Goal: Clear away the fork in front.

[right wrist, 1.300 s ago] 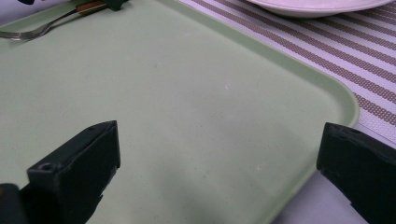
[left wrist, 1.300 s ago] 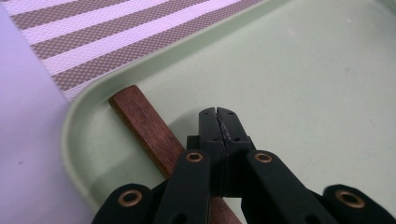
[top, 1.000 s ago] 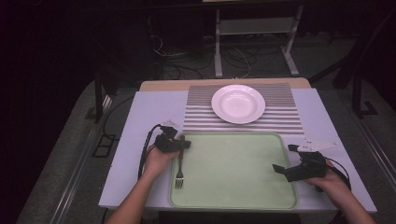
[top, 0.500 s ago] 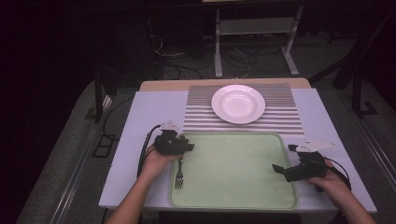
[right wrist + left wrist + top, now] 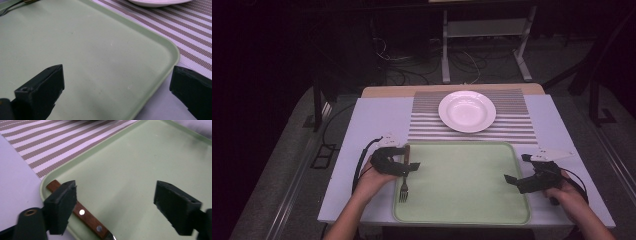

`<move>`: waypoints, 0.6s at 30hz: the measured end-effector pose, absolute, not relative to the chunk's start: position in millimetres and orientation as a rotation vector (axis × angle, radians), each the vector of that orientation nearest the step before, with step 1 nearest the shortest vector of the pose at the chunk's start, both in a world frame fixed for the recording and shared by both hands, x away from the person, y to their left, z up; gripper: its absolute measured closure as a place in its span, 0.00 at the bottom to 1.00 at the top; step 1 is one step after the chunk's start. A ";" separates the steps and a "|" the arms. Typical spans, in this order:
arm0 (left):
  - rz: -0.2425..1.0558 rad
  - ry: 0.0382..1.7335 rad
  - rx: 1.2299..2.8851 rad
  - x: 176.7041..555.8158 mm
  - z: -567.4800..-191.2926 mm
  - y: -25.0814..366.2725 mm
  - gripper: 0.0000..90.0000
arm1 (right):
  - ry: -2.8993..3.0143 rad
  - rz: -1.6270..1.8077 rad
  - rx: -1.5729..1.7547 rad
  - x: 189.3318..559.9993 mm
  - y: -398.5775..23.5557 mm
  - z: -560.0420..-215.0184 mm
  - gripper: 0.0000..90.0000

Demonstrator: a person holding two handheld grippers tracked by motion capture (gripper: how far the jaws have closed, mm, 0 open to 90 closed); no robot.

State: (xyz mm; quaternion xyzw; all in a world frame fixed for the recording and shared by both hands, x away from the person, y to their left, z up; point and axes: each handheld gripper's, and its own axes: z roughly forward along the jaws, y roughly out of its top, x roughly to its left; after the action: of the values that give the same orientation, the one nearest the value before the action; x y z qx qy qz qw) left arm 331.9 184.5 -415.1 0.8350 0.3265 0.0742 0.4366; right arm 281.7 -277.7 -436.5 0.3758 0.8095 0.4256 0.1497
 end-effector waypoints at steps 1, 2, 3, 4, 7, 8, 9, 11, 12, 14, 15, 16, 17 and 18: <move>0.184 0.812 2.077 331.9 -415.1 184.5 0.16 | 2.326 1.223 1.080 281.7 -277.7 -436.5 0.00; 0.184 0.813 2.065 329.8 -415.0 186.5 0.16 | 2.325 1.222 1.080 281.7 -277.7 -436.5 0.00; 0.190 0.813 2.058 327.9 -414.6 188.0 0.15 | 2.325 1.220 1.080 281.7 -277.8 -436.4 0.00; 0.196 0.811 2.049 325.8 -414.4 189.7 0.14 | 2.325 1.221 1.079 281.7 -277.9 -436.4 0.00; 0.204 0.797 2.036 319.4 -414.2 194.6 0.07 | 2.325 1.222 1.081 281.9 -277.9 -436.5 0.00; 0.207 0.796 2.032 317.5 -414.4 195.9 0.06 | 2.326 1.220 1.078 281.9 -277.8 -436.6 0.00; 0.212 0.799 2.025 314.9 -414.8 197.9 0.05 | 2.327 1.220 1.079 281.9 -277.8 -436.7 0.00; 0.215 0.800 2.017 311.5 -415.8 201.2 0.03 | 2.327 1.219 1.078 281.9 -277.7 -436.6 0.00; 0.218 0.802 2.015 310.0 -416.1 202.7 0.02 | 2.327 1.219 1.078 281.8 -277.8 -436.5 0.00; 0.226 0.802 2.013 307.1 -416.8 205.1 0.02 | 2.326 1.221 1.075 281.6 -278.0 -436.3 0.00; 0.231 0.804 2.008 305.0 -417.8 206.6 0.00 | 2.326 1.223 1.072 281.5 -278.0 -436.1 0.00; 0.231 0.804 2.008 305.0 -417.8 206.6 0.00 | 2.326 1.223 1.072 281.5 -278.0 -436.1 0.00; 0.231 0.802 2.005 303.9 -418.6 207.2 0.00 | 2.327 1.221 1.072 281.4 -278.0 -436.2 0.00; 0.230 0.800 2.002 303.3 -419.1 207.4 0.00 | 2.327 1.221 1.072 281.4 -278.0 -436.2 0.00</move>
State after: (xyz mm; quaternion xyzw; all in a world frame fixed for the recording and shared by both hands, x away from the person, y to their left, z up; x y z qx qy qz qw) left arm 303.3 207.4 -419.1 0.8162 0.3261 0.0936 0.4677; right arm 281.4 -278.0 -436.2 0.3733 0.8105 0.4252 0.1514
